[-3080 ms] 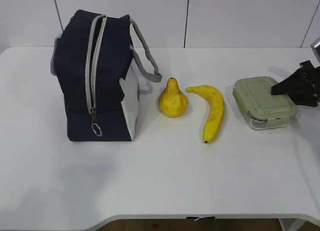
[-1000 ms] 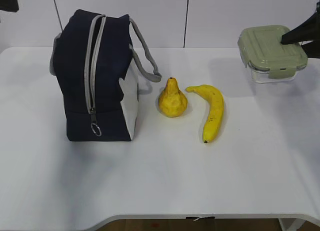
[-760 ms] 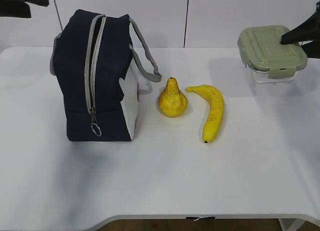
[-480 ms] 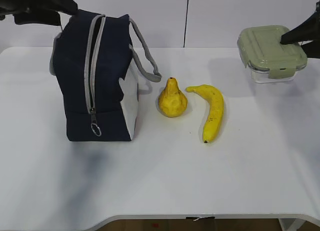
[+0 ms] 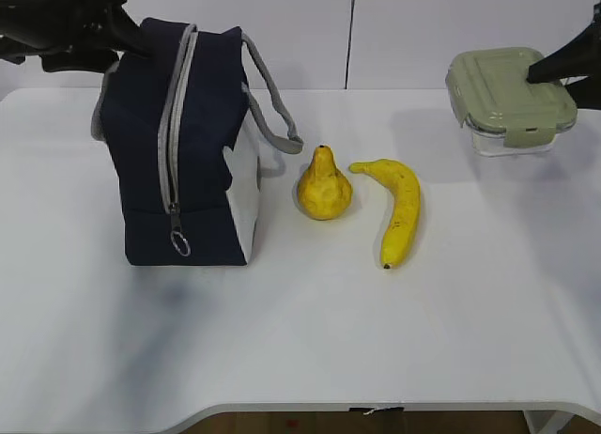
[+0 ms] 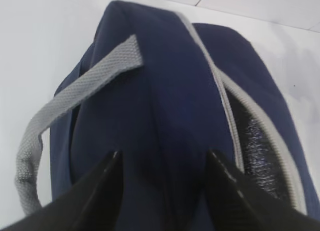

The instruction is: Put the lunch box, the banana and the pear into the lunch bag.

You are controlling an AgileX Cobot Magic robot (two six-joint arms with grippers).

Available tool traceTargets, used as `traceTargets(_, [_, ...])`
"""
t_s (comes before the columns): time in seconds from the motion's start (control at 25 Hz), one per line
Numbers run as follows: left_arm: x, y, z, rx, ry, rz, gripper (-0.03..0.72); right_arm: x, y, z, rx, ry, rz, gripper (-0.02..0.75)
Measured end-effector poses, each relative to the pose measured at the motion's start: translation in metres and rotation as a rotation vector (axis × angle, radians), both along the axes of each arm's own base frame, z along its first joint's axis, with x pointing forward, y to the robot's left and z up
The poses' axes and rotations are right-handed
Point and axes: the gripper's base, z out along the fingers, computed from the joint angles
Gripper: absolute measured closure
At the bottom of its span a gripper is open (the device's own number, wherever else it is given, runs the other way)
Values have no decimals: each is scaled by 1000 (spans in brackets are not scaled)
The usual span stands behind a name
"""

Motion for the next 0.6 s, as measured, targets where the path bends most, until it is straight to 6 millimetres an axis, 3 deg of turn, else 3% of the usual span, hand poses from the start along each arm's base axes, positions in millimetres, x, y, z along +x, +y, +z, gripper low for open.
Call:
traceTargets(0.16, [4,-1,-8,-13,23,4,330,0,0,0,0,0,0,354])
traceTargets(0.44, [8,-4,-18,-49,62,8,667,0,2,1,-1,-2,5,354])
traceTargets(0.6, [7,-5,-18,-66,69,7,687,1,4,2,18,5,-5,354])
